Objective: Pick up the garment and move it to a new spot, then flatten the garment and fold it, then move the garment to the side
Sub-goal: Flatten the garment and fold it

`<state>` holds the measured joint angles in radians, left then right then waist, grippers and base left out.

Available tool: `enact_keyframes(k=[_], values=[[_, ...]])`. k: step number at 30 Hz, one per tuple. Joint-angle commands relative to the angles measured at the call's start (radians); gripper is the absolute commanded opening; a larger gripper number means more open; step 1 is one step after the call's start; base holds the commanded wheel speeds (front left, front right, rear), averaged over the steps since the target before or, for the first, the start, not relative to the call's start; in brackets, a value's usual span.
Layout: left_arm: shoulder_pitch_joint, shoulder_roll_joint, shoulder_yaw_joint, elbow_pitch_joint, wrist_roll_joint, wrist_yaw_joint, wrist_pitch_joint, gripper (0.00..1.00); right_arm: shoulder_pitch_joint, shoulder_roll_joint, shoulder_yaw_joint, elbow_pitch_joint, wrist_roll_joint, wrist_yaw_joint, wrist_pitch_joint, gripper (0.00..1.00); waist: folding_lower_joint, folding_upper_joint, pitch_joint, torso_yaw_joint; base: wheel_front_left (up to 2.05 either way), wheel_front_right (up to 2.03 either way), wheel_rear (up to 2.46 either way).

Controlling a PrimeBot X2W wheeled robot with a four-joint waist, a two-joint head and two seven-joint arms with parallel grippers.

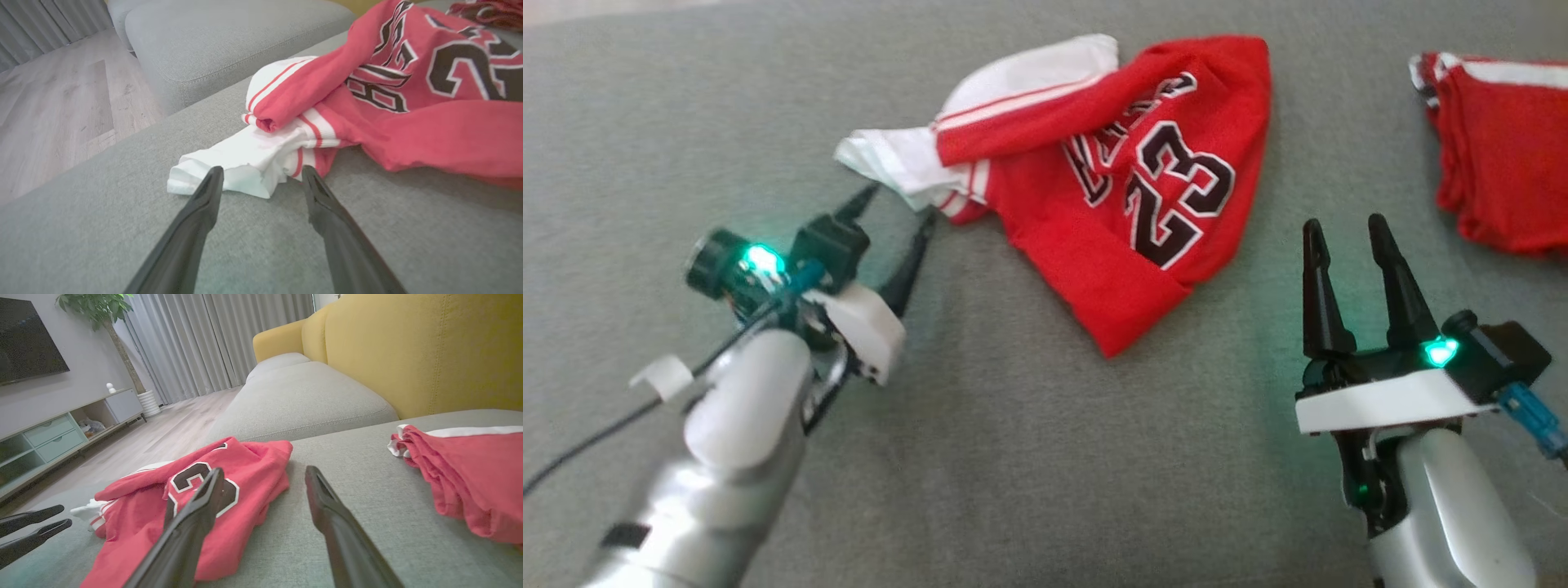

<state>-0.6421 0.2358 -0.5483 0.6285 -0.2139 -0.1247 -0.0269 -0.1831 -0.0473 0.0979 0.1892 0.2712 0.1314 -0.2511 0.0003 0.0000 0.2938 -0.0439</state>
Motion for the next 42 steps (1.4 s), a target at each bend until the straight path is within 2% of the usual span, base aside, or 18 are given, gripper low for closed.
enact_keyframes(k=[1, 5, 12, 13, 14, 20, 27, 36, 42], values=[[-0.060, 0.038, 0.023, -0.008, 0.017, -0.002, -0.007, 1.00, -0.029, -0.003, 0.022, -0.037, 0.000, -0.001, -0.011, 1.00, -0.0003, 0.0000, 0.025, -0.027, 0.00, 0.00, 0.00], [-0.115, 0.048, 0.004, 0.051, 0.054, 0.013, -0.021, 1.00, -0.036, -0.003, 0.021, -0.037, 0.007, -0.001, -0.011, 1.00, -0.0003, 0.0000, 0.037, -0.049, 0.00, 0.00, 0.00], [-0.190, 0.051, -0.033, 0.155, 0.080, 0.010, -0.041, 1.00, -0.048, -0.003, 0.037, -0.041, 0.023, -0.001, -0.011, 1.00, -0.0003, 0.0000, 0.049, -0.087, 0.00, 0.00, 0.00], [-0.198, 0.052, -0.035, 0.169, 0.081, 0.011, -0.041, 0.65, -0.049, -0.003, 0.037, -0.042, 0.025, -0.001, -0.011, 1.00, -0.0003, 0.0000, 0.050, -0.091, 0.00, 0.00, 0.00], [-0.206, 0.053, -0.037, 0.182, 0.083, 0.011, -0.042, 0.00, -0.050, -0.003, 0.038, -0.042, 0.026, -0.001, -0.011, 1.00, -0.0003, 0.0000, 0.050, -0.094, 0.00, 0.00, 0.00], [-0.239, 0.049, -0.002, 0.221, 0.048, 0.033, -0.113, 0.00, -0.041, -0.003, 0.032, -0.038, 0.030, -0.001, -0.011, 1.00, -0.0003, 0.0000, 0.033, -0.091, 0.00, 0.00, 0.00], [-0.265, 0.069, 0.063, 0.191, 0.001, 0.079, -0.198, 0.00, -0.026, -0.003, 0.027, -0.034, 0.021, -0.001, -0.011, 1.00, -0.0003, 0.0000, -0.019, -0.041, 0.00, 0.00, 0.00], [-0.199, 0.139, 0.113, 0.143, -0.037, 0.113, -0.218, 0.00, -0.001, -0.003, 0.028, -0.018, 0.010, -0.001, -0.011, 1.00, -0.0003, 0.0000, -0.091, 0.042, 0.00, 0.00, 0.00], [-0.109, 0.163, 0.117, 0.098, -0.056, 0.126, -0.210, 0.00, 0.016, -0.003, 0.023, -0.008, 0.004, -0.001, -0.011, 1.00, -0.0003, 0.0000, -0.122, 0.088, 0.00, 0.00, 0.00]])
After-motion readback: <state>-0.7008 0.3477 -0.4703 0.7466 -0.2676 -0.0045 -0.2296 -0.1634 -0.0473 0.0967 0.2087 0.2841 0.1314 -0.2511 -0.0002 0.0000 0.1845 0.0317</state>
